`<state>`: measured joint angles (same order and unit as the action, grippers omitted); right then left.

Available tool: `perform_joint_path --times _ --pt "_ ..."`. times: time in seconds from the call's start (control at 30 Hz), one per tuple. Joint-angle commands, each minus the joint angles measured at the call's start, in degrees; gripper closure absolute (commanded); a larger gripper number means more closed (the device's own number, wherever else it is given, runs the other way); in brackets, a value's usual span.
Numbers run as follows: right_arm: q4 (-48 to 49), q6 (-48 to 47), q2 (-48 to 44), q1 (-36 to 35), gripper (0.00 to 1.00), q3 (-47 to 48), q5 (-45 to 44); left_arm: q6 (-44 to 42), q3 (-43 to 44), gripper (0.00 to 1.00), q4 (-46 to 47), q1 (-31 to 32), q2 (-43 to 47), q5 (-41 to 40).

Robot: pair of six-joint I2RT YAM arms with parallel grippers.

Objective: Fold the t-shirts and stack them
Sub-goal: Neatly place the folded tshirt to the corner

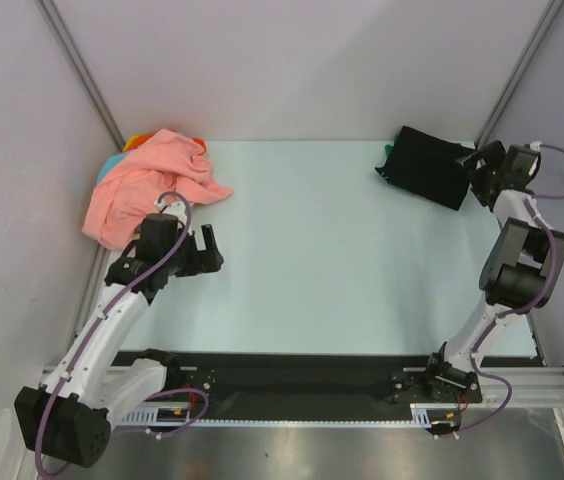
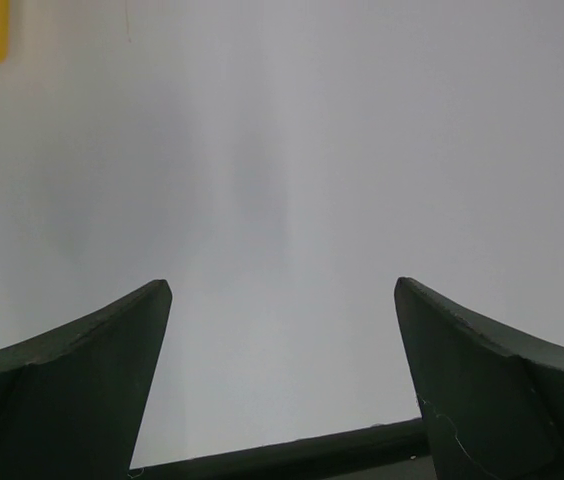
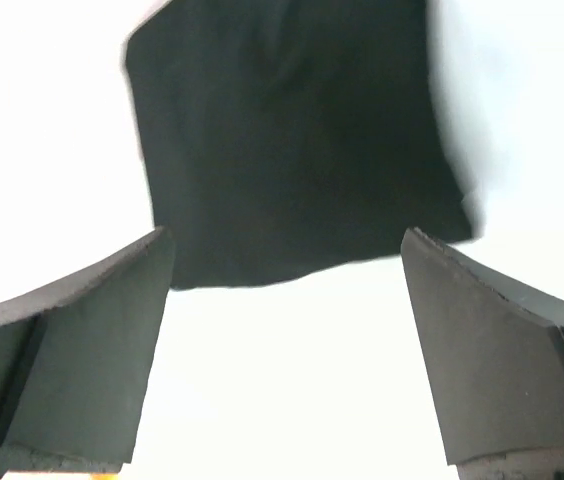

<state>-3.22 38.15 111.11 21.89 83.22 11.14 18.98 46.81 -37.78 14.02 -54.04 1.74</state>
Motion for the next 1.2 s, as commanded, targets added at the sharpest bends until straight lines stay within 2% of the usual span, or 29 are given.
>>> perform_joint_path --times 0.0,0.13,0.33,0.47,0.6,0.83,0.9,1.0,1.03,1.1,1.17 --pt "12.77 11.49 -4.58 -1.76 0.00 -9.98 5.46 -1.05 -0.14 0.00 1.92 0.30 1.48 0.90" --pt "16.93 16.77 -4.06 -4.66 0.00 -15.89 8.90 -1.14 -0.14 0.00 1.92 0.30 1.57 1.25" --pt "18.17 18.71 2.08 -9.49 0.00 -13.18 6.36 -0.97 -0.22 0.00 1.83 0.30 2.10 0.72" --pt "18.52 19.24 4.64 -11.16 0.00 -10.98 1.18 -0.88 -0.14 0.00 1.74 0.30 1.84 0.55" --pt "25.17 21.08 7.98 -12.57 0.00 -10.62 -1.20 -1.05 -0.14 0.00 1.83 0.30 1.92 0.55" --pt "29.32 22.14 13.87 -15.91 0.01 -7.99 -10.60 -0.97 -0.14 0.00 1.75 0.30 1.48 0.72" --pt "31.42 22.14 15.45 -16.26 0.06 -7.81 -11.83 -0.97 -0.14 0.00 1.83 0.22 1.40 0.64" --pt "31.61 20.92 15.46 -16.09 0.24 -8.16 -13.24 -0.97 -0.14 0.00 1.83 0.30 1.13 0.55" --pt "31.53 20.48 14.93 -16.00 0.37 -8.77 -13.59 -0.97 -0.14 0.00 1.66 0.30 1.22 0.55" --pt "29.42 18.11 13.35 -15.13 0.54 -9.57 -14.91 -0.88 -0.14 0.00 1.75 0.30 1.04 0.37" --pt "27.23 14.09 12.90 -14.07 0.64 -8.70 -14.74 -0.96 -0.14 0.00 1.66 0.30 1.04 0.46"
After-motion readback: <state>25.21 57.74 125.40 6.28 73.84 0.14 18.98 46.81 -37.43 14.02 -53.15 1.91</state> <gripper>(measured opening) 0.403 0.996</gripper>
